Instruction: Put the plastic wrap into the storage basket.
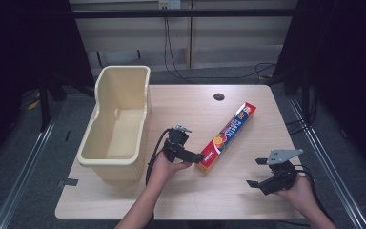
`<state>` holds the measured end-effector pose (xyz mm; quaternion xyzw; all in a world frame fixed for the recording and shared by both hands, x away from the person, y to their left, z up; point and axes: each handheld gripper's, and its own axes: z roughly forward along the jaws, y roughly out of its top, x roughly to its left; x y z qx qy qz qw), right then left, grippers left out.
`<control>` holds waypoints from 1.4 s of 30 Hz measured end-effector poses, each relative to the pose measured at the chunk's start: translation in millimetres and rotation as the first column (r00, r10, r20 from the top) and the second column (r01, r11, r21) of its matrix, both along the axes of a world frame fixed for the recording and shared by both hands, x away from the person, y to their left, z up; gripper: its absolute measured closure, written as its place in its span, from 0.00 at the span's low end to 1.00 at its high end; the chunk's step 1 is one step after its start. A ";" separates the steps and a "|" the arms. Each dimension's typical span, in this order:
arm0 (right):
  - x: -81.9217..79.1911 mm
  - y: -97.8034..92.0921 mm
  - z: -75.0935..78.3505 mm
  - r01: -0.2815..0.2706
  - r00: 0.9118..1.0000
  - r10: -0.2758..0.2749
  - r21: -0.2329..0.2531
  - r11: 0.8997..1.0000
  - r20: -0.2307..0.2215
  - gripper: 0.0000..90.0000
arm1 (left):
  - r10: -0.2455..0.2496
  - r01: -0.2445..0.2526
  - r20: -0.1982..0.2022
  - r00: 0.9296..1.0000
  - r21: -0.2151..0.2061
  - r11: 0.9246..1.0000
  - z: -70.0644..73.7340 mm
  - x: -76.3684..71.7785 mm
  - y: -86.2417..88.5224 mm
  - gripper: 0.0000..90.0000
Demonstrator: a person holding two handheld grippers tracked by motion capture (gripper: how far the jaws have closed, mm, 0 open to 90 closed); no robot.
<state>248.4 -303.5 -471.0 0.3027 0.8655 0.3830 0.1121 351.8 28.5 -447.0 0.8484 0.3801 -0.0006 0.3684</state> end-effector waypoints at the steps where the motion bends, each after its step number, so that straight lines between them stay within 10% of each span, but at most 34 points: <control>1: 0.2 -0.1 0.0 0.001 1.000 -0.001 -0.002 1.000 -0.001 0.11 | -0.009 0.009 -0.006 1.000 0.003 1.000 1.2 3.0 -1.5 0.05; 42: 1.0 -5.2 2.4 0.034 0.999 -0.034 0.030 0.999 0.002 0.12 | -0.041 0.041 0.004 0.999 0.067 0.997 11.1 47.7 -95.4 0.11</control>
